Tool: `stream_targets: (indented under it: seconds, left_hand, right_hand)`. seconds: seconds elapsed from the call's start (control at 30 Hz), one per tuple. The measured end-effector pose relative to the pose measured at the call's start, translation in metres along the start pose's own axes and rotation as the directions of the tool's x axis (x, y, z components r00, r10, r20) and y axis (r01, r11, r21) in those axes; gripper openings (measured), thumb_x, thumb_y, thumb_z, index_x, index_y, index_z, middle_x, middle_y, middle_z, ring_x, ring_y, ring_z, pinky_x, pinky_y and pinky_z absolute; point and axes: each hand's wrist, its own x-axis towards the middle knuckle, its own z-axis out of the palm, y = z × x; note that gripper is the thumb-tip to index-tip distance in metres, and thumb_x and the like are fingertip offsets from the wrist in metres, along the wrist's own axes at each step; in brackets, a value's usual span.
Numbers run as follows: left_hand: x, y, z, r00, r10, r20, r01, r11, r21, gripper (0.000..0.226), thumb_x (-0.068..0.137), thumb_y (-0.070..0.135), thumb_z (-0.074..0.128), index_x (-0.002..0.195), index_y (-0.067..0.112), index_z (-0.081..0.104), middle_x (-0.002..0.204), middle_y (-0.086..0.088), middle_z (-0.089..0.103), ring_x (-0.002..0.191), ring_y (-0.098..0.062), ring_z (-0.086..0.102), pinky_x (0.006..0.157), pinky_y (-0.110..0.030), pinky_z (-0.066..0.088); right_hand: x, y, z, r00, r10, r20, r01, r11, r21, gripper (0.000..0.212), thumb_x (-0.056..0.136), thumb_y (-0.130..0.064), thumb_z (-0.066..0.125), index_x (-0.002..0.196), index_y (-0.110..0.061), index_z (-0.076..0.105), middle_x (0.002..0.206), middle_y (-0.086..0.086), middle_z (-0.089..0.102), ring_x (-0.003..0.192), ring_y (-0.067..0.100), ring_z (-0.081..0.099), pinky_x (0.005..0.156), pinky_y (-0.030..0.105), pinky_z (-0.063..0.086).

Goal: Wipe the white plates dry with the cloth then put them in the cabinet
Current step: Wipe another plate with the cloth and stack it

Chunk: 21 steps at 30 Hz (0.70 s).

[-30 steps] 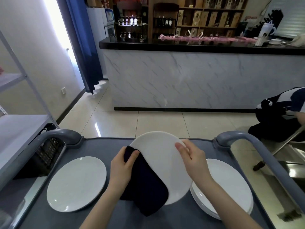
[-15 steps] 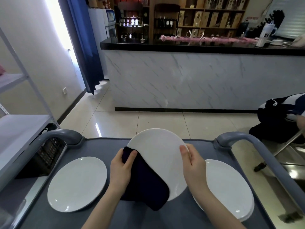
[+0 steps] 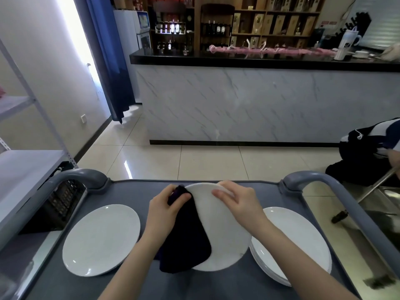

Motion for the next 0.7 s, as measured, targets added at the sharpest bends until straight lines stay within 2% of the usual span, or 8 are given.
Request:
stream_targets:
  seconds: [0.1,0.2,0.3,0.37,0.43,0.53,0.6,0.7]
  left_hand:
    - [-0.01,-0.012,0.004,0.977,-0.18,-0.117,0.156,0.97,-0.184,0.014,0.094,0.027,0.063,0.08,0.03,0.063,0.079,0.008,0.069,0.076,-0.011,0.063,0.073,-0.031,0.051]
    - [-0.02,-0.019,0.013,0.937,-0.296,-0.184,0.245,0.935,-0.256,0.011,0.095,0.035,0.061,0.086,0.029,0.064,0.084,0.011,0.07,0.085,-0.015,0.066,0.078,-0.04,0.054]
    - [-0.016,-0.021,0.009,0.951,-0.263,-0.163,0.229,0.952,-0.203,0.01,0.095,0.033,0.061,0.086,0.031,0.064,0.083,0.015,0.07,0.081,-0.006,0.064,0.075,-0.036,0.052]
    - [-0.008,-0.019,0.003,0.98,-0.158,-0.117,0.143,0.981,-0.13,0.013,0.095,0.029,0.062,0.083,0.033,0.062,0.081,0.014,0.069,0.075,-0.002,0.062,0.07,-0.027,0.048]
    - [0.001,-0.011,-0.001,0.999,-0.023,-0.029,0.022,0.999,-0.038,0.02,0.092,0.026,0.066,0.077,0.037,0.06,0.076,0.015,0.067,0.071,0.0,0.06,0.066,-0.014,0.043]
    - [0.011,0.003,0.005,0.979,0.096,0.18,-0.111,0.991,0.074,0.026,0.086,0.025,0.072,0.074,0.043,0.058,0.072,0.019,0.065,0.069,0.002,0.058,0.063,-0.009,0.041]
    - [0.015,0.006,0.007,0.972,0.099,0.214,-0.118,0.99,0.074,0.026,0.087,0.026,0.071,0.073,0.044,0.058,0.071,0.019,0.064,0.068,0.002,0.057,0.062,-0.009,0.04]
    - [0.016,0.0,0.004,0.995,0.045,0.091,-0.048,0.998,0.03,0.026,0.091,0.026,0.067,0.075,0.044,0.059,0.074,0.02,0.066,0.071,0.002,0.059,0.064,-0.01,0.04]
  right_hand:
    - [-0.011,0.002,0.01,0.937,0.199,-0.286,-0.112,0.949,0.293,0.024,0.097,-0.031,0.061,0.076,-0.019,0.061,0.067,0.009,0.055,0.062,0.012,0.044,0.059,0.029,0.038]
    - [-0.022,0.003,0.024,0.859,0.333,-0.389,-0.165,0.899,0.405,0.025,0.099,-0.033,0.057,0.08,-0.018,0.062,0.071,0.001,0.061,0.067,0.011,0.052,0.064,0.028,0.043]
    - [-0.023,0.005,0.02,0.9,0.274,-0.339,-0.152,0.926,0.345,0.017,0.1,-0.031,0.056,0.087,-0.024,0.066,0.078,-0.003,0.067,0.076,0.016,0.061,0.067,0.021,0.046]
    - [-0.018,0.007,0.006,0.943,0.19,-0.272,-0.119,0.959,0.258,0.016,0.099,-0.032,0.058,0.084,-0.029,0.063,0.075,0.001,0.064,0.071,0.02,0.058,0.063,0.019,0.043]
    - [-0.009,0.006,-0.004,0.988,0.094,-0.127,-0.078,0.989,0.122,0.012,0.096,-0.038,0.059,0.085,-0.035,0.062,0.073,0.0,0.063,0.068,0.017,0.056,0.063,0.019,0.042]
    - [-0.002,0.002,-0.004,0.993,0.008,0.114,-0.006,1.0,-0.017,0.008,0.096,-0.04,0.061,0.094,-0.033,0.065,0.075,0.002,0.065,0.071,0.023,0.057,0.07,0.031,0.045]
    - [-0.001,0.001,-0.004,0.996,-0.012,0.091,0.011,1.0,0.007,0.008,0.096,-0.036,0.062,0.094,-0.031,0.068,0.076,-0.004,0.068,0.072,0.017,0.06,0.069,0.027,0.045]
    - [-0.007,0.004,-0.004,0.992,0.063,-0.106,-0.043,0.983,0.18,0.011,0.095,-0.029,0.064,0.087,-0.03,0.071,0.078,-0.012,0.07,0.074,0.003,0.062,0.068,0.016,0.045]
